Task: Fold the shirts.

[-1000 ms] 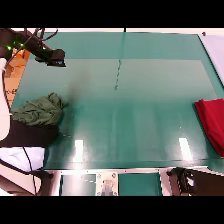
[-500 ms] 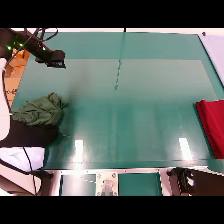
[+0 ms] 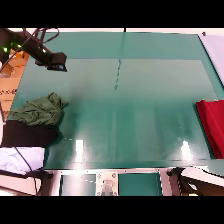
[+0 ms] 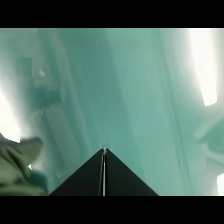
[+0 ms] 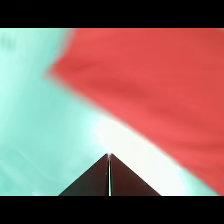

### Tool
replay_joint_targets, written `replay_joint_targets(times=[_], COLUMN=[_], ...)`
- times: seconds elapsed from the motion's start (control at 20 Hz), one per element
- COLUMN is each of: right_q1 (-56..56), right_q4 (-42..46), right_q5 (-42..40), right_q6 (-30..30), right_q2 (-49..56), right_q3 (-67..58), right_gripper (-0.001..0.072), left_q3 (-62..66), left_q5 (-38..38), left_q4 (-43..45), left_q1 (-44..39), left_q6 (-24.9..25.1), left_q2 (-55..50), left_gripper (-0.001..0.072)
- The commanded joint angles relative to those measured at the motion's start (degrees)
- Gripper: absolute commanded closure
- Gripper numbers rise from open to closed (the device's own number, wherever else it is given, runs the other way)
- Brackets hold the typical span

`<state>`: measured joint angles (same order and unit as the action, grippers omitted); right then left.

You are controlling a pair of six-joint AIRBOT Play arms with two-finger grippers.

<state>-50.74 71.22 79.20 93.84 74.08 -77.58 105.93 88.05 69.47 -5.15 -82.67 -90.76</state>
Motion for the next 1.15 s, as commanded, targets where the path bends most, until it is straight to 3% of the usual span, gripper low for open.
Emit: replay_joint_targets(times=[0.0,0.2,0.4,1.1], right_q1=[21.0,37.4,46.5,49.6], right_q4=[0.2,2.8,3.4,2.8], right_q5=[-1.6,-2.4,-5.2,-4.8], right_q6=[-3.1,-4.6,-6.1,-6.0], right_q2=[0.1,3.1,7.8,9.8], right_q3=[-1.0,-1.0,-1.0,-0.8], right_gripper=[0.0699,0.0699,0.0699,0.0699], left_q3=[-12.7,-27.4,-30.8,-30.8], left_q5=[-3.0,-8.4,-9.9,-12.6], left_q4=[0.9,4.7,8.1,8.2], left_q1=[-2.9,-6.1,-6.6,-6.6], left_q6=[-1.5,-5.2,-8.7,-10.3], left_q2=[7.3,14.8,15.5,15.5], left_gripper=[0.0679,0.0679,0.0678,0.0677])
